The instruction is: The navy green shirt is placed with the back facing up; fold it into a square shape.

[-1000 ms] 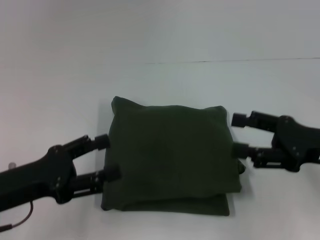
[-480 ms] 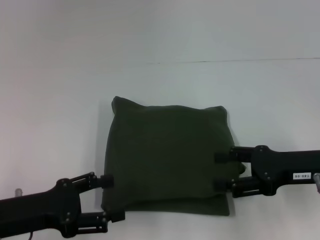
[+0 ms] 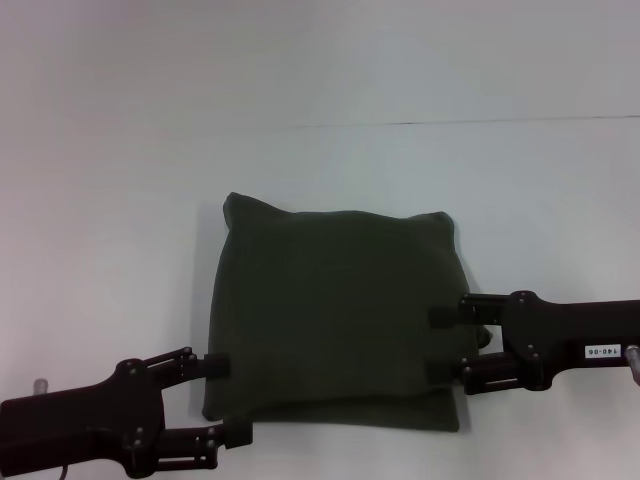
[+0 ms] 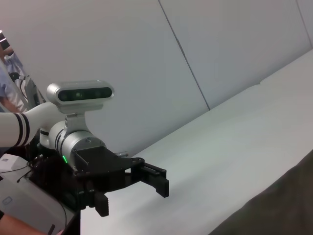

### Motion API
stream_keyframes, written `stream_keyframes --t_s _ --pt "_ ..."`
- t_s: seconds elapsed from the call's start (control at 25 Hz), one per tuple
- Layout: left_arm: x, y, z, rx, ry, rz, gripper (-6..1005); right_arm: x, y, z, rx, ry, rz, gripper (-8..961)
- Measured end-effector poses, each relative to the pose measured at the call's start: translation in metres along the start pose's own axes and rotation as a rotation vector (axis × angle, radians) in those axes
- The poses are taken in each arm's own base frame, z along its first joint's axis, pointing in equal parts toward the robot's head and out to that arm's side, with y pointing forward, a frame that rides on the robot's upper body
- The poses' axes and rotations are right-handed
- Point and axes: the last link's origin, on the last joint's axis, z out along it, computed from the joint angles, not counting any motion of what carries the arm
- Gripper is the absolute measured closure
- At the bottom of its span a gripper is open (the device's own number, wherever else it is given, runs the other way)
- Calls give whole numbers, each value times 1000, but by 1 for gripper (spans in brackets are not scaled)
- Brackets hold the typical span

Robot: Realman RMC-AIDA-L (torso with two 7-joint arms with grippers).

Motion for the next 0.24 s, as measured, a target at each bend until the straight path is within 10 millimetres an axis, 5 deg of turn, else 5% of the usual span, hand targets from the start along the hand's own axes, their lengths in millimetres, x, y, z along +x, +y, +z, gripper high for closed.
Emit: stream_keyframes --t_s 0.24 --pt "0 0 0 -1 0 0 90 0 0 0 0 2 -1 48"
